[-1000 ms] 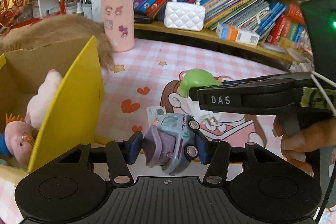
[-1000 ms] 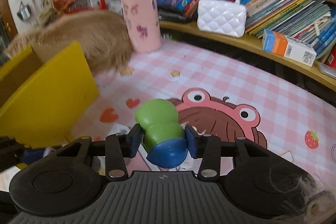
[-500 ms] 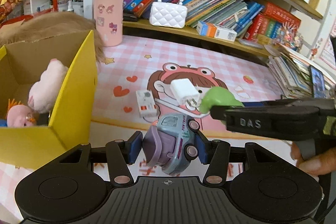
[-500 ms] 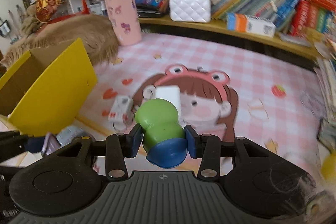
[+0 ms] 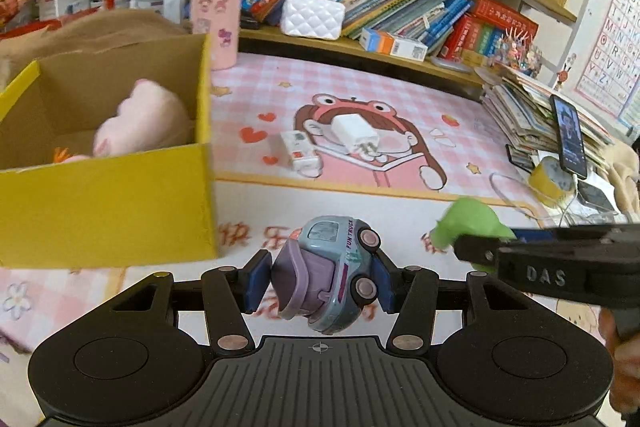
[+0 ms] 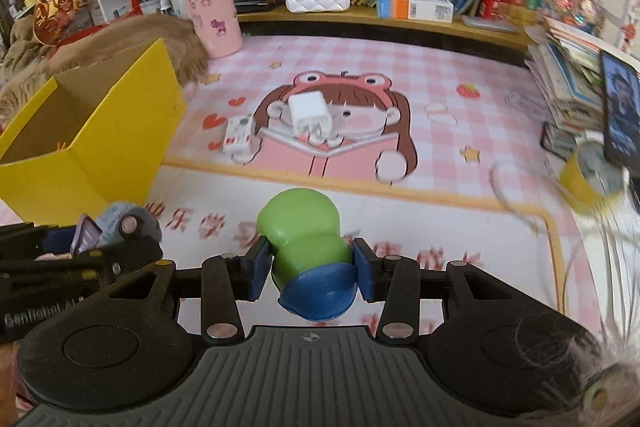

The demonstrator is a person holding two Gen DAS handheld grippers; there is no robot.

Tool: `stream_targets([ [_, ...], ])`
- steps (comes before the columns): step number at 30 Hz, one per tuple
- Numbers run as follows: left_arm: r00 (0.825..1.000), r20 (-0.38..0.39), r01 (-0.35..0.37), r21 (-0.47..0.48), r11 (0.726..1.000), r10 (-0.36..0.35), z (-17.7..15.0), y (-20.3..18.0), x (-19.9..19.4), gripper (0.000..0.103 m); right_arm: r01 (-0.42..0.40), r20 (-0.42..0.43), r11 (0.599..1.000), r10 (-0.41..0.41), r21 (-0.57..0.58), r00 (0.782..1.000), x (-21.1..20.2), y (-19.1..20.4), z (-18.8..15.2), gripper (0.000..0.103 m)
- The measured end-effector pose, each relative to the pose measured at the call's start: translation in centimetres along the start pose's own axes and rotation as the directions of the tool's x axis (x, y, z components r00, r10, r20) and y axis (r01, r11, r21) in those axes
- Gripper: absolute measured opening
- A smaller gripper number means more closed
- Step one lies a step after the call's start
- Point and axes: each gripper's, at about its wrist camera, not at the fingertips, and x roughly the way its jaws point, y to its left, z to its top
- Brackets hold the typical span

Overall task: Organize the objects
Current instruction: 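Carry the lavender car and green-blue toy over the yellow box with both tools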

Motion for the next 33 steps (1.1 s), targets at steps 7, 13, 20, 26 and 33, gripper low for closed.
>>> stream_targets([
  [7, 1.000, 0.000, 0.001, -0.015, 1.000, -0.001, -2.4, 4.1, -3.6, 0.052, 0.001, -0.021, 1.000, -0.001, -0.017, 1.000, -1.9, 5.3, -3.1, 0.040],
  [13, 1.000, -0.011, -0.024, -0.038, 0.999, 0.024, -4.9, 7.6, -6.6, 0.052, -0.044, -0.054, 0.997, 0.040, -0.069, 0.998, -2.8, 10.5, -5.8, 0.040],
  [20, 0.998, -0.006, -0.066, -0.075, 0.995, 0.066, -7.2, 11.5, -9.7, 0.052, -0.092, -0.080, 0.990, 0.084, -0.104, 0.993, -3.1, 15.4, -7.6, 0.040],
  [26, 0.994, 0.014, -0.102, -0.105, 0.989, 0.105, -8.4, 14.3, -12.0, 0.052, -0.121, -0.069, 0.984, 0.113, -0.134, 0.991, -3.3, 18.8, -8.3, 0.040],
  [33, 0.992, 0.060, -0.098, -0.148, 0.984, 0.108, -8.6, 16.4, -14.0, 0.052, -0.141, -0.041, 0.973, 0.135, -0.181, 0.990, -3.7, 21.3, -8.1, 0.040],
])
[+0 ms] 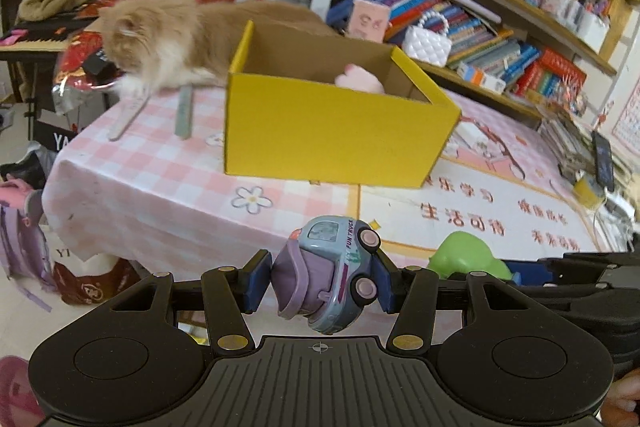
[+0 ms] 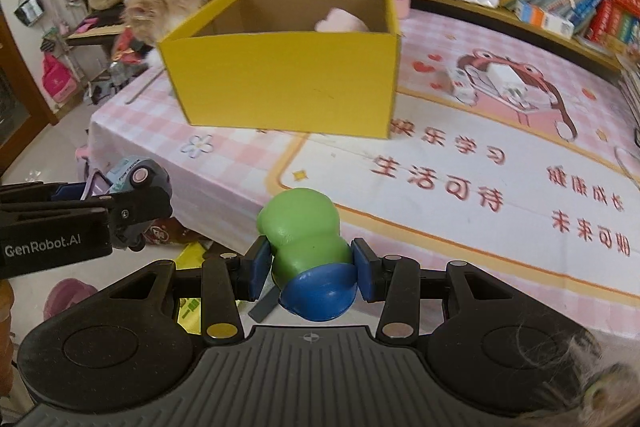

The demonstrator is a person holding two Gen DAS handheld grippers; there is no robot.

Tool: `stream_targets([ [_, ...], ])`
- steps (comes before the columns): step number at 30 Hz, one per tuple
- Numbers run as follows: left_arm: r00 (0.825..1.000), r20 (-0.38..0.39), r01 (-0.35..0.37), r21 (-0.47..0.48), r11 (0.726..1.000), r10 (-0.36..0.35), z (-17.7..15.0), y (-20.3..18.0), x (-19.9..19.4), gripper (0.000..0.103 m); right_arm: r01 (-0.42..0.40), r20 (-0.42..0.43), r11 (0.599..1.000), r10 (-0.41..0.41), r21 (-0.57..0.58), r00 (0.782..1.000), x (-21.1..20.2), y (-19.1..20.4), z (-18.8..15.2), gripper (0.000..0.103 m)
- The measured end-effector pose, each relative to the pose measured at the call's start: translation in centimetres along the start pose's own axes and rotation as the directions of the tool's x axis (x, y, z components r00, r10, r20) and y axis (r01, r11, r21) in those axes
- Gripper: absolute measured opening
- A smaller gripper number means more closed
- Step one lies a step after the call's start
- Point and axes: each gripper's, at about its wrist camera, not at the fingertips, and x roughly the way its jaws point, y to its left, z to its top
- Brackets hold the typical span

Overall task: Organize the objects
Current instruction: 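Carry the lavender car and green-blue toy over the yellow box with both tools, then open both tools to drop the car and green-blue toy into the box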

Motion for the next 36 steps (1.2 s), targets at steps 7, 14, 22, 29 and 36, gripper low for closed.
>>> stream_targets([
  [7, 0.997, 0.071, 0.011, -0.021, 1.000, -0.009, 1.9, 1.2, -1.2, 0.052, 0.012, 0.048, 1.000, -0.011, -0.003, 0.999, -0.5, 0.7, 2.0, 0.040],
  [14, 0.993, 0.122, 0.011, -0.024, 1.000, -0.008, 4.2, 1.6, -0.7, 0.052, 0.026, 0.105, 1.000, -0.026, 0.007, 0.994, -0.8, 0.1, 4.6, 0.040],
  [22, 0.972, 0.236, 0.009, -0.001, 1.000, -0.008, 9.2, 0.7, -0.3, 0.052, 0.013, 0.212, 1.000, -0.014, 0.008, 0.977, -0.8, -1.1, 9.0, 0.040],
  [29, 0.962, 0.270, -0.035, 0.016, 0.999, 0.029, 12.3, -0.2, 2.5, 0.052, -0.007, 0.259, 1.000, 0.015, -0.030, 0.966, 1.0, -2.0, 13.2, 0.040],
  [36, 0.969, 0.234, -0.083, 0.002, 0.997, 0.080, 13.5, 0.0, 5.7, 0.052, -0.012, 0.240, 0.996, 0.032, -0.085, 0.970, 3.9, -2.9, 15.1, 0.040],
])
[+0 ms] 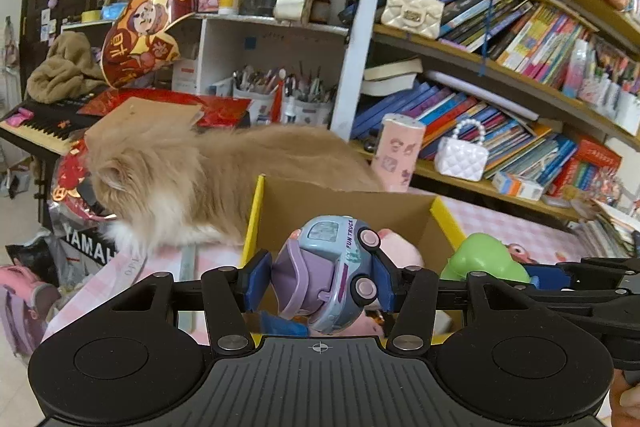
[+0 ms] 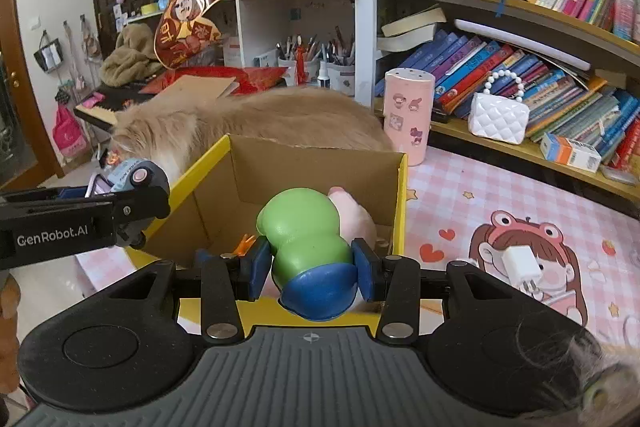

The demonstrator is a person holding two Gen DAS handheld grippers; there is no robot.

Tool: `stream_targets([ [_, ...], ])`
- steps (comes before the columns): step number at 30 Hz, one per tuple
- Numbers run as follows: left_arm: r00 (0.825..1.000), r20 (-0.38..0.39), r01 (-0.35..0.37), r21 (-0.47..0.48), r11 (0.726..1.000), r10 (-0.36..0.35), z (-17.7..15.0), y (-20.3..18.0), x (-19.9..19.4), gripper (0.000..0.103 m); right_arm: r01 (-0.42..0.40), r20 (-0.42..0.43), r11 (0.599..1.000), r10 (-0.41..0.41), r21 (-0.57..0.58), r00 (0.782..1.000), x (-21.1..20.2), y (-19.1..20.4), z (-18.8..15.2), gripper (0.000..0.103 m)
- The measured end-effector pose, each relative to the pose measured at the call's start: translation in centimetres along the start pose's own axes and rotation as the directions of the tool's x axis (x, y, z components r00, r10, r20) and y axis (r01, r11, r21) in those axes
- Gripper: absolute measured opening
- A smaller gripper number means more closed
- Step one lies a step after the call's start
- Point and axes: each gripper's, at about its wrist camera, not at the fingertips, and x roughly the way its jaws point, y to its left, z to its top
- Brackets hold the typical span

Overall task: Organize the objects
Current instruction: 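Open both tools to drop the car and green-blue toy into the box, then withdraw both tools from the box toward the white charger and card box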

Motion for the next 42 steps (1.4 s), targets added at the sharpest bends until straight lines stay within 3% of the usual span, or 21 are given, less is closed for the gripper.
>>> stream_targets([
  [12, 0.990, -0.090, -0.105, 0.055, 0.993, 0.110, -0.7, -0.9, 5.9, 0.052, -0.044, -0.117, 0.987, 0.026, -0.155, 0.993, 8.7, 0.4, -0.6, 0.042],
  [21, 0.985, -0.133, -0.101, 0.064, 0.993, 0.109, -0.9, -0.5, 7.4, 0.054, -0.069, -0.152, 0.991, 0.051, -0.115, 0.987, 10.4, 0.0, -0.4, 0.047],
  [22, 0.986, -0.129, -0.099, 0.062, 0.993, 0.106, -0.8, -0.5, 7.3, 0.056, -0.064, -0.148, 0.991, 0.047, -0.116, 0.988, 10.3, 0.1, -0.3, 0.050],
  [24, 0.989, -0.110, -0.097, 0.055, 0.994, 0.103, -0.5, -0.5, 6.9, 0.071, -0.047, -0.120, 0.991, 0.032, -0.125, 0.992, 9.8, 0.2, -0.1, 0.058],
  [29, 0.998, -0.043, -0.047, 0.020, 0.999, 0.048, 0.8, -0.4, 4.4, 0.074, -0.023, -0.041, 0.993, 0.018, -0.120, 0.999, 7.5, 0.2, 0.7, 0.064],
  [34, 0.999, 0.033, -0.040, 0.031, 0.999, 0.039, 1.3, -0.6, 0.8, 0.075, 0.016, 0.018, 0.999, -0.015, -0.034, 1.000, 4.4, -0.5, 1.0, 0.064],
  [42, 0.998, 0.034, -0.046, 0.062, 0.997, 0.044, -0.3, -0.2, -3.4, 0.076, 0.072, 0.056, 0.997, -0.073, 0.015, 0.996, -0.7, -0.1, -1.3, 0.064],
])
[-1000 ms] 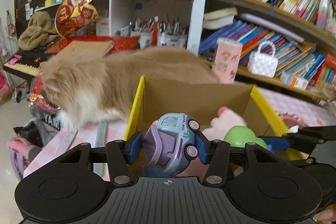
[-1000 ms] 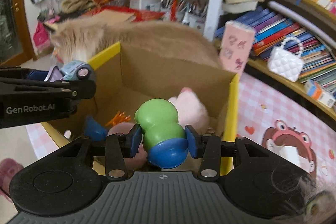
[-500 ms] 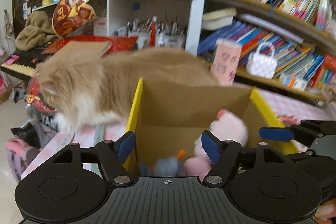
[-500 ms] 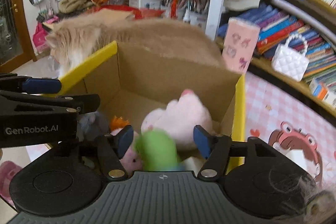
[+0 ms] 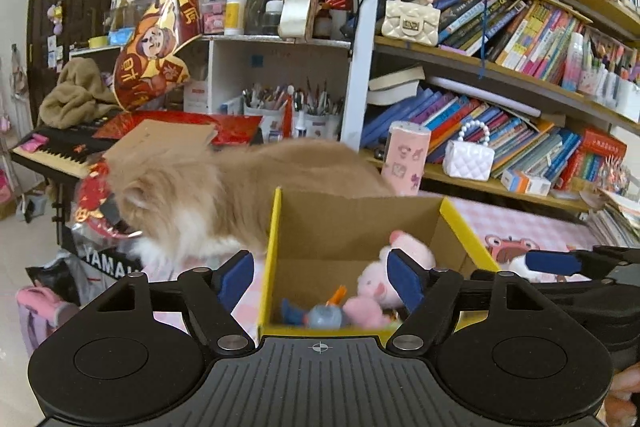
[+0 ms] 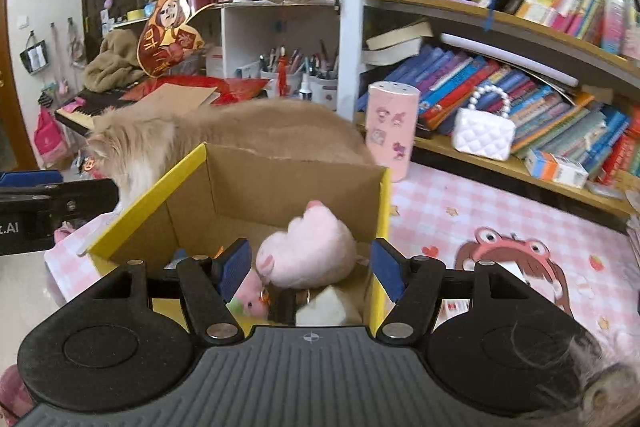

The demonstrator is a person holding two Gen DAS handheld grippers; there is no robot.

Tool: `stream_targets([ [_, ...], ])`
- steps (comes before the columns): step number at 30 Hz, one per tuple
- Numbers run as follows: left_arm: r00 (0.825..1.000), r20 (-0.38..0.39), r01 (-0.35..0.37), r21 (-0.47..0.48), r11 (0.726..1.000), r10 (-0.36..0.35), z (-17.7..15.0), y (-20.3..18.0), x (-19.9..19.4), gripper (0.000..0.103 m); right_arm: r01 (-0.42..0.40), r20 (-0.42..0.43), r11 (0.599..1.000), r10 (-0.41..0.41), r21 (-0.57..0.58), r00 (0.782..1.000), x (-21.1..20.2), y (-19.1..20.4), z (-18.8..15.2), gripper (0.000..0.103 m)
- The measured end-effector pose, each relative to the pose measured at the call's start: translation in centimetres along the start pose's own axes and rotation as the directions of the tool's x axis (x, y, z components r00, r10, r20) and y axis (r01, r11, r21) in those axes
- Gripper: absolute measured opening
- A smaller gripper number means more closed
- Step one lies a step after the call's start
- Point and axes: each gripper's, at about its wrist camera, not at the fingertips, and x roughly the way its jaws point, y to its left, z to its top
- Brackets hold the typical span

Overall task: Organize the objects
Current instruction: 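Withdraw both tools from the box toward the white charger and card box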

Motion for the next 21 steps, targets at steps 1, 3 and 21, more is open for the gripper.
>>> stream_targets([
  [1, 1.000, -0.006, -0.003, -0.001, 1.000, 0.003, -0.4, 0.1, -0.4, 0.076, 0.002, -0.003, 1.000, -0.002, 0.009, 1.000, -0.5, 0.1, -0.4, 0.064],
  [3, 1.000, -0.027, -0.005, -0.026, 1.000, 0.005, -1.0, 0.4, -1.0, 0.078, 0.008, -0.014, 1.000, -0.007, 0.020, 1.000, -1.3, 0.3, -1.3, 0.064],
  [21, 0.988, -0.143, -0.046, 0.049, 0.998, 0.053, -8.3, -0.5, -5.2, 0.095, 0.147, -0.130, 0.989, -0.146, -0.002, 0.981, -7.3, 3.2, -10.0, 0.069],
])
